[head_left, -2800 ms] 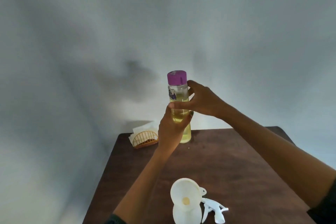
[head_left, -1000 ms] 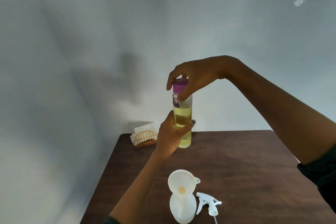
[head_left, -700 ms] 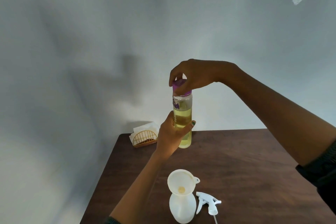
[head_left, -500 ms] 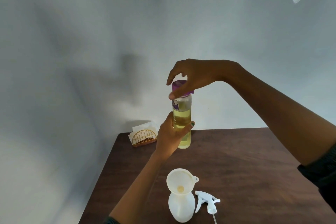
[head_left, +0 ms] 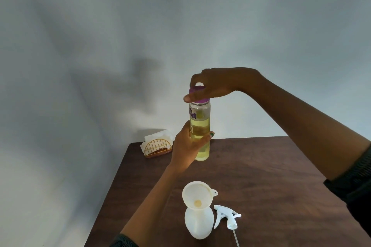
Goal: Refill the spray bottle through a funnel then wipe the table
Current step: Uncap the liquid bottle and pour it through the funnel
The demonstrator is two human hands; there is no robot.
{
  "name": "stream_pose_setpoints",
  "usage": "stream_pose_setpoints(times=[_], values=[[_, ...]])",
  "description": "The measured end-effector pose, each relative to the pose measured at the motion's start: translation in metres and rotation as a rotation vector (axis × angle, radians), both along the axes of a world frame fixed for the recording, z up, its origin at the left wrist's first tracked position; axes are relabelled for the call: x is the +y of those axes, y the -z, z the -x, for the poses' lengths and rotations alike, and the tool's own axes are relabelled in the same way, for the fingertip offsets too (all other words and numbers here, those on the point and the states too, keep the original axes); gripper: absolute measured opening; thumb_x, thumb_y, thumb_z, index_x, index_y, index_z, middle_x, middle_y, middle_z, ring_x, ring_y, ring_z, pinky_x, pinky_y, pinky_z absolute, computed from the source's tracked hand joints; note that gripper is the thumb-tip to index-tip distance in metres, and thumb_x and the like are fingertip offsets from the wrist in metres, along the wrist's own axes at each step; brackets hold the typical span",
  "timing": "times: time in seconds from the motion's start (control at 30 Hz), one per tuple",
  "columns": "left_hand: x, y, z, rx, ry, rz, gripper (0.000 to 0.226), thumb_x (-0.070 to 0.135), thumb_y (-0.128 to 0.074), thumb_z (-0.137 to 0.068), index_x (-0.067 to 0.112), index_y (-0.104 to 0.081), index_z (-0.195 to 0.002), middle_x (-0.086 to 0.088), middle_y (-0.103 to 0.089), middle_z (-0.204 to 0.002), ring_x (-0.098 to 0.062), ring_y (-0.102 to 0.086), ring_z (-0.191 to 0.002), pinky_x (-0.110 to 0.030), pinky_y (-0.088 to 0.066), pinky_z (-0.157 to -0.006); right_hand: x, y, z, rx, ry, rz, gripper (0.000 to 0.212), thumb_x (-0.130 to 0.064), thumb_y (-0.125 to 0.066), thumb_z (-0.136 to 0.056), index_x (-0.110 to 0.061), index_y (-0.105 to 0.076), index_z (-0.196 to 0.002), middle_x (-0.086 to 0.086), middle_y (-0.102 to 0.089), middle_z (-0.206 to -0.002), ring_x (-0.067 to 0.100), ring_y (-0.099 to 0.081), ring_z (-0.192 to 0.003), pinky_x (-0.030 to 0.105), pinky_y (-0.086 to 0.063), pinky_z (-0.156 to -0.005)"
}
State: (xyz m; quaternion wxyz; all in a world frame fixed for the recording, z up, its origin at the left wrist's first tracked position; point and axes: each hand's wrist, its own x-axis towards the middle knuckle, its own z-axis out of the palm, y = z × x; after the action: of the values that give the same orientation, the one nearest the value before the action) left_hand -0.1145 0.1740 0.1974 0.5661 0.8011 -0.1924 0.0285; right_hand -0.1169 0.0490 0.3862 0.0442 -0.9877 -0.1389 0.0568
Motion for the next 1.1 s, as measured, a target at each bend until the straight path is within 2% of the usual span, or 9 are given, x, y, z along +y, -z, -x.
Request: stream_pose_setpoints(times=[0.17, 0.27, 0.37, 0.53, 0.6, 0.7, 0.77, 0.93, 1.1], values=[[-0.001, 0.006, 0.0, 0.001, 0.015, 0.002, 0.036, 0.036, -0.073, -0.081, 0.033, -0.048, -0.107, 0.028, -0.058, -0.095, 0.012, -0.06, -0.085, -0.006, -0.045, -0.072, -0.005, -0.002, 0.003, 0.158, -0.15, -0.149, 0.032, -0.016, -0.06, -0.088, -0.022, -0.054, -0.12, -0.01, -0.047, -0.101, 0.022, -0.052, -0.104, 0.026, -0.048, -0.076], [-0.002, 0.007, -0.001, 0.0, 0.024, -0.001, 0.034, 0.033, -0.073, -0.082, 0.034, -0.048, -0.105, 0.03, -0.057, -0.095, 0.02, -0.058, -0.082, -0.003, -0.045, -0.068, -0.006, -0.005, 0.006, 0.118, -0.156, -0.091, 0.056, -0.041, -0.066, -0.083, -0.035, -0.042, -0.133, -0.003, -0.038, -0.131, 0.021, -0.045, -0.118, 0.033, -0.047, -0.095], [-0.004, 0.007, -0.001, 0.002, 0.037, 0.019, 0.036, 0.029, -0.073, -0.083, 0.032, -0.046, -0.108, 0.029, -0.055, -0.095, 0.02, -0.057, -0.081, -0.001, -0.044, -0.068, -0.004, 0.001, 0.001, 0.044, -0.015, -0.018, 0.065, -0.064, -0.053, -0.081, -0.024, -0.045, -0.132, 0.004, -0.045, -0.133, 0.023, -0.049, -0.116, 0.034, -0.044, -0.093], [-0.005, 0.017, -0.003, 0.007, 0.044, 0.025, 0.041, 0.03, -0.073, -0.082, 0.024, -0.05, -0.115, 0.014, -0.061, -0.105, 0.003, -0.061, -0.089, -0.004, -0.047, -0.073, -0.009, 0.003, 0.002, 0.123, -0.143, -0.137, 0.034, -0.028, -0.063, -0.088, -0.019, -0.058, -0.121, 0.0, -0.056, -0.124, 0.019, -0.058, -0.104, 0.035, -0.053, -0.087], [-0.005, 0.021, -0.003, 0.015, 0.03, 0.031, 0.043, 0.032, -0.073, -0.081, 0.023, -0.05, -0.116, 0.012, -0.061, -0.106, -0.002, -0.062, -0.09, -0.008, -0.049, -0.076, -0.01, -0.001, 0.008, 0.186, -0.21, -0.139, 0.047, -0.023, -0.068, -0.085, -0.024, -0.053, -0.129, -0.003, -0.048, -0.13, 0.016, -0.053, -0.112, 0.029, -0.05, -0.092], [-0.005, 0.025, -0.003, 0.02, 0.018, 0.043, 0.042, 0.033, -0.074, -0.081, 0.026, -0.049, -0.114, 0.013, -0.061, -0.104, -0.005, -0.063, -0.092, -0.017, -0.053, -0.083, -0.008, 0.005, 0.01, 0.155, -0.074, -0.031, 0.075, -0.06, -0.061, -0.077, -0.034, -0.033, -0.141, 0.0, -0.037, -0.142, 0.023, -0.045, -0.125, 0.039, -0.044, -0.102], [-0.006, 0.026, -0.003, 0.02, 0.023, 0.034, 0.042, 0.032, -0.074, -0.081, 0.027, -0.048, -0.115, 0.013, -0.06, -0.106, -0.005, -0.062, -0.092, -0.016, -0.052, -0.082, -0.004, 0.013, 0.009, 0.122, 0.033, -0.007, 0.072, -0.07, -0.048, -0.079, -0.025, -0.041, -0.135, 0.006, -0.05, -0.133, 0.026, -0.056, -0.113, 0.039, -0.05, -0.094], [-0.007, 0.03, -0.004, 0.024, 0.033, 0.014, 0.043, 0.032, -0.075, -0.08, 0.027, -0.047, -0.113, 0.014, -0.06, -0.104, -0.003, -0.061, -0.088, -0.009, -0.048, -0.074, -0.008, 0.023, 0.008, 0.034, -0.059, -0.161, 0.029, -0.034, -0.063, -0.085, -0.018, -0.058, -0.108, 0.0, -0.058, -0.106, 0.024, -0.059, -0.097, 0.034, -0.052, -0.075], [-0.009, 0.034, -0.005, 0.042, 0.033, 0.025, 0.042, 0.029, -0.077, -0.08, 0.027, -0.05, -0.112, 0.021, -0.061, -0.097, 0.005, -0.062, -0.085, -0.006, -0.049, -0.071, -0.018, 0.02, 0.012, 0.033, -0.136, -0.224, 0.035, -0.015, -0.068, -0.081, -0.02, -0.058, -0.114, -0.003, -0.056, -0.115, 0.014, -0.054, -0.094, 0.018, -0.047, -0.068]])
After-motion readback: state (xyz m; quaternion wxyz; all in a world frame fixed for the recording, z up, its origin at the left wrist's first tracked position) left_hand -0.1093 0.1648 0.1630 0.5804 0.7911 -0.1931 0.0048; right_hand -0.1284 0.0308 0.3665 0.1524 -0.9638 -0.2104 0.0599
